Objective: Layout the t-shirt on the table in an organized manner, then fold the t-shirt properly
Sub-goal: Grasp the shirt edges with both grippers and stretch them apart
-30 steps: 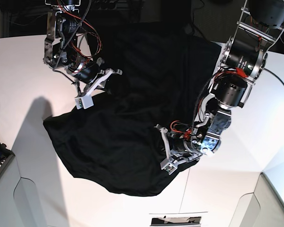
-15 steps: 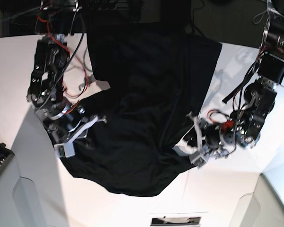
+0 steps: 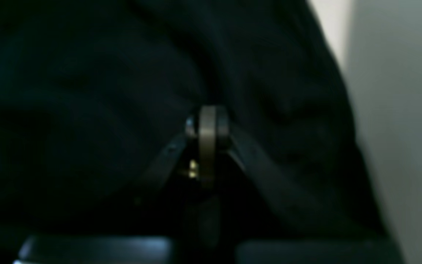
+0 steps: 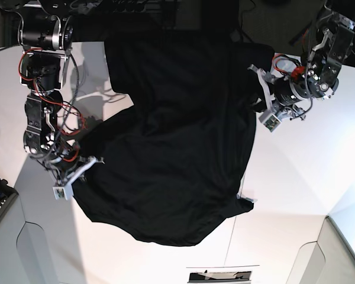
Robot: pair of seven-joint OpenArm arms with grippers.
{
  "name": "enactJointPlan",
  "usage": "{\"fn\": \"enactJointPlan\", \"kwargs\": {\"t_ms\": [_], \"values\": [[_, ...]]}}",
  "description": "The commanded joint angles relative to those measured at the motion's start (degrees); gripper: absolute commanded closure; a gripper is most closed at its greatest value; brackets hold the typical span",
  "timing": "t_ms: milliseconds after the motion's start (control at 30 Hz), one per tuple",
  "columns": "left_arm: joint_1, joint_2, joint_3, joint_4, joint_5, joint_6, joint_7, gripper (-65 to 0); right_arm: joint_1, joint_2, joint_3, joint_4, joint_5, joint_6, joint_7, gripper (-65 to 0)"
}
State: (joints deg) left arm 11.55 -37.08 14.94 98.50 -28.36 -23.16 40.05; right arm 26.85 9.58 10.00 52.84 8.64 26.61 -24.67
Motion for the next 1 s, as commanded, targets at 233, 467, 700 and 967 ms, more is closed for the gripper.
{"fn": "enactJointPlan", "kwargs": {"t_ms": [233, 467, 700, 967], "values": [[0.11, 2.14, -0.28, -2.6, 11.56, 0.52, -6.19, -18.0, -2.45, 4.07, 0.07, -1.36, 3.96, 3.04, 1.31, 0.0], [-4.31, 2.14, -0.28, -13.79, 11.5, 1.09, -7.19, -18.0, -8.2, 6.19, 0.07, 6.69, 5.92, 3.63, 0.2, 0.0], [-13.77, 2.16, -0.28, -25.62, 11.72, 1.09, -8.63, -18.0, -13.44, 6.8, 0.07, 14.69, 6.19, 3.61, -2.62, 0.0], [-25.83, 4.42, -0.28, -36.02, 16.85, 1.11, -10.34, -18.0, -17.22, 6.93, 0.13, 20.39, 8.09, 3.58, -5.14, 0.0]]}}
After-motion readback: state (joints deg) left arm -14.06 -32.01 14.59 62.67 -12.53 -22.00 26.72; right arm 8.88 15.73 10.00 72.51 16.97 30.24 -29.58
